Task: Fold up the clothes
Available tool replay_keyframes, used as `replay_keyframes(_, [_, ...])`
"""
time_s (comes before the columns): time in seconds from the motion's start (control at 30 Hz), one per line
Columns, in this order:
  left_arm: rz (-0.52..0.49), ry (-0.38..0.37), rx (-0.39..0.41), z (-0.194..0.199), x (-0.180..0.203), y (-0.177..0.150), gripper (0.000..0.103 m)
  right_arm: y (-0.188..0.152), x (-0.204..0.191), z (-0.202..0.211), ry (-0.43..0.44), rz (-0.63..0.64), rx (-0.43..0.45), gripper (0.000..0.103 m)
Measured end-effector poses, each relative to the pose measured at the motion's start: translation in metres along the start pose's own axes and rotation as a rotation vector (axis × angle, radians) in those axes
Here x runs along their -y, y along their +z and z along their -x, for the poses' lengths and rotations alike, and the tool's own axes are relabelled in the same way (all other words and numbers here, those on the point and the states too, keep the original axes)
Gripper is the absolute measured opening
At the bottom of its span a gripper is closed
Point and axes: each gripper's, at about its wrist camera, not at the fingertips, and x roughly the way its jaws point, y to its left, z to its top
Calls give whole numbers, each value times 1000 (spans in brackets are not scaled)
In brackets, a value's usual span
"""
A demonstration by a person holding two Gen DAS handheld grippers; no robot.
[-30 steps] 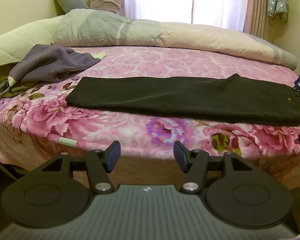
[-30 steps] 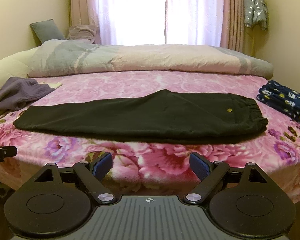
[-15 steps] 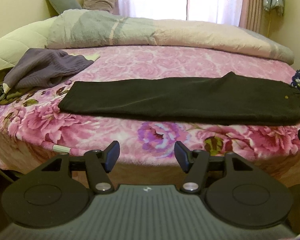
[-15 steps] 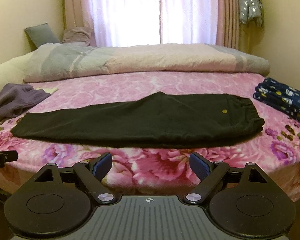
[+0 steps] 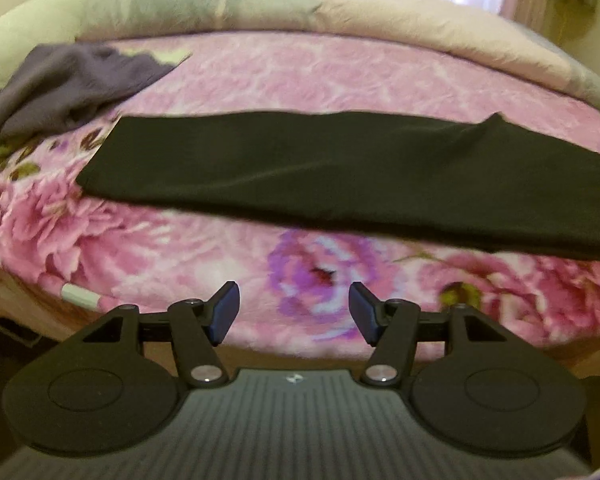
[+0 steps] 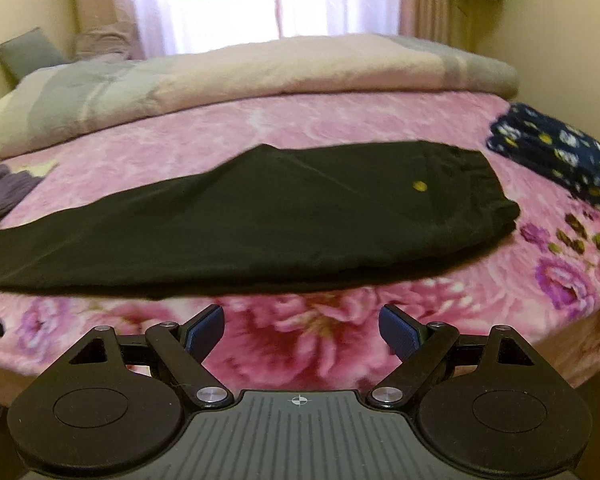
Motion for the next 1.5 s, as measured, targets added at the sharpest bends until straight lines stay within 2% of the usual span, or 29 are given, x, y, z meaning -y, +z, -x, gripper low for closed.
replay_keyframes(0.13, [41,27,-58,-23,-15,6,57,5,14,-18,-39,-33,-35,87])
replay_keyframes(0.3, [109,75,-68,-39,-35,23,57,11,10,-35,-70,-15,-55,87])
replay_keyframes(0.57, [33,101,-37,-45,-21,37,57,24,-13,-53,-118,63,-47,87])
replay_keyframes(0.67, [8,79,-42,-49,-14,38,57,27,-20,-56,-127,87,-39,87])
replay_keyframes(1.23, [43,75,-49,-55,-21,38,57,39,-54,-70,-158,203,2,87])
replay_keyframes(1.3, [62,65,-49,-57,-25,38,57,39,-54,-71,-152,203,3,87])
replay_keyframes(1.37, [134,27,-50,-60,-37,40,57,39,-54,-71,-138,194,5,87])
replay_keyframes(1.43, [260,-47,-47,-63,-56,40,57,39,-44,-71,-54,113,16,87])
replay_keyframes(1.5, [423,-127,-41,-68,-79,37,57,40,-25,-71,78,-26,29,87])
